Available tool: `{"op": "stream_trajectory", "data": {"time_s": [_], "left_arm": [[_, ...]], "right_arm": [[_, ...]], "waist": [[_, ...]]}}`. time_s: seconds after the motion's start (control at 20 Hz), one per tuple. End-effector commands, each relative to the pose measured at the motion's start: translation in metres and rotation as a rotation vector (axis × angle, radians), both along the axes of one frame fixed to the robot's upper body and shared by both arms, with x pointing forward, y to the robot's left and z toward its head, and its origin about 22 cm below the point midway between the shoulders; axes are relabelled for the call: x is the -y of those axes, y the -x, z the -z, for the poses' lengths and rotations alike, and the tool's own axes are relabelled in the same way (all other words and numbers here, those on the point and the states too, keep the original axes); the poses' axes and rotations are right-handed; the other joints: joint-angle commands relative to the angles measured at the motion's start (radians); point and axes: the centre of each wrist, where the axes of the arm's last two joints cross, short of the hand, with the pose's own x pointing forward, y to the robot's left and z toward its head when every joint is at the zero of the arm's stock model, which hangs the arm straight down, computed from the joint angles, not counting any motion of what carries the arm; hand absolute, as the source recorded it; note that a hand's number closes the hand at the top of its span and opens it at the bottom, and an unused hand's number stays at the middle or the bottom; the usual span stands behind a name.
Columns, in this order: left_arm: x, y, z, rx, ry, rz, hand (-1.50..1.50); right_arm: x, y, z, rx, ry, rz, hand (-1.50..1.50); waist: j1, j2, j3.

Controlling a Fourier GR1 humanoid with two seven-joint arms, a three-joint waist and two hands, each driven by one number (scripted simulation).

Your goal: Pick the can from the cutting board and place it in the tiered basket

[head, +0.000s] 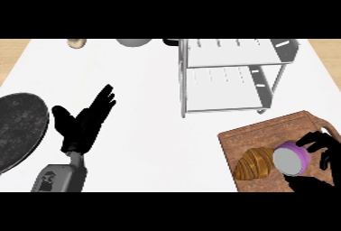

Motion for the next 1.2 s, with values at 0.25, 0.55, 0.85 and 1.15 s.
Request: {"op": "stream_trajectory", "data": {"time_s": [0.25,0.55,0.85,1.15], "left_arm": [[-0.002,0.0,-0.001,-0.013,-0.008,0.019,0.0],[0.0,0.005,0.011,-0.007,-0.003,0.016,0.0],[0.0,0.003,0.006,0.018,-0.003,0.032,0.0],[0.014,-0.013,-0.009,0.002,-0.011,0.037,0.0]], "right_arm": [[-0.007,0.058,-0.129,0.274,-0.005,-0.071,1.5],[-0.013,0.049,-0.175,0.372,0.025,-0.074,1.5],[-0.018,0.001,-0.221,0.34,0.06,-0.085,1.5],[-0.054,-0.051,-0.261,0.32,0.057,-0.06,1.5]], "waist": [[0.011,0.007,0.006],[0.011,0.005,0.004],[0.029,0.01,0.006],[0.044,0.012,0.005]]}}
